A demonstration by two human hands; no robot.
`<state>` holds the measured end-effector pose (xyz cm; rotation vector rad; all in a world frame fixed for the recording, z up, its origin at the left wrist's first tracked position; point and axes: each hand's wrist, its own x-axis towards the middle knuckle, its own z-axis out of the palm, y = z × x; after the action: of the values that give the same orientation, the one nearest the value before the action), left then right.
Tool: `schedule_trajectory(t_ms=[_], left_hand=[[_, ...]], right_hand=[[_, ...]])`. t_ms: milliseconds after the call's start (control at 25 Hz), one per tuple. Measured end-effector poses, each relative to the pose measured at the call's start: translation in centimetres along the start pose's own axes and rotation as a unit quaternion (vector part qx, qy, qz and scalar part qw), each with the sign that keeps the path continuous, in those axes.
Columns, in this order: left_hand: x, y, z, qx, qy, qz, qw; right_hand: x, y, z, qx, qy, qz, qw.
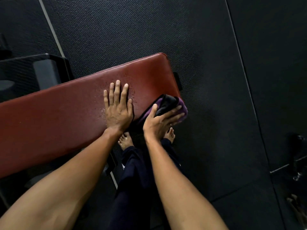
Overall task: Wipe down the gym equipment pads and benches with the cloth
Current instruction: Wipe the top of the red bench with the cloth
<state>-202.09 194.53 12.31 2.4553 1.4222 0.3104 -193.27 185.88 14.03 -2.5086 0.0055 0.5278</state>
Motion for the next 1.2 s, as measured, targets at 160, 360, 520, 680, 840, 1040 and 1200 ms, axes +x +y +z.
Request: schedule_trajectory(t_ms=[160, 360, 520, 680, 840, 1040, 1200], left_hand=[[0.1, -0.2, -0.2, -0.020, 0.003, -0.007, 1.000], [0.0, -0.2, -0.1, -0.032, 0.019, -0.024, 0.999], [0.1, -0.6, -0.3, -0.004, 0.017, -0.085, 0.996], [-0.1, -1.1, -1.1, -0.001, 0.000, -0.101, 0.995], [-0.4, -2.4, -1.5, 0.004, 0.001, -0.141, 0.990], [-0.6, -4.3, -2.0, 0.018, 0.002, -0.143, 0.990], [-0.4, -5.3, -2.4, 0.019, 0.010, -0.155, 0.988]], right_hand=[[3.2, -1.8, -0.3, -0.137, 0.016, -0.073, 0.988], [2.5, -2.9, 0.8, -0.213, 0.030, -0.234, 0.948], [1.0, -4.6, 2.2, -0.249, -0.058, -0.367, 0.895], [1.9, -0.7, -1.1, -0.261, -0.133, -0.495, 0.818], [6.6, -1.5, -3.1, -0.336, -0.131, -0.473, 0.804], [3.7, -8.9, 3.2, -0.325, -0.122, -0.418, 0.839], [0.0, -6.4, 3.4, -0.322, -0.169, -0.543, 0.757]])
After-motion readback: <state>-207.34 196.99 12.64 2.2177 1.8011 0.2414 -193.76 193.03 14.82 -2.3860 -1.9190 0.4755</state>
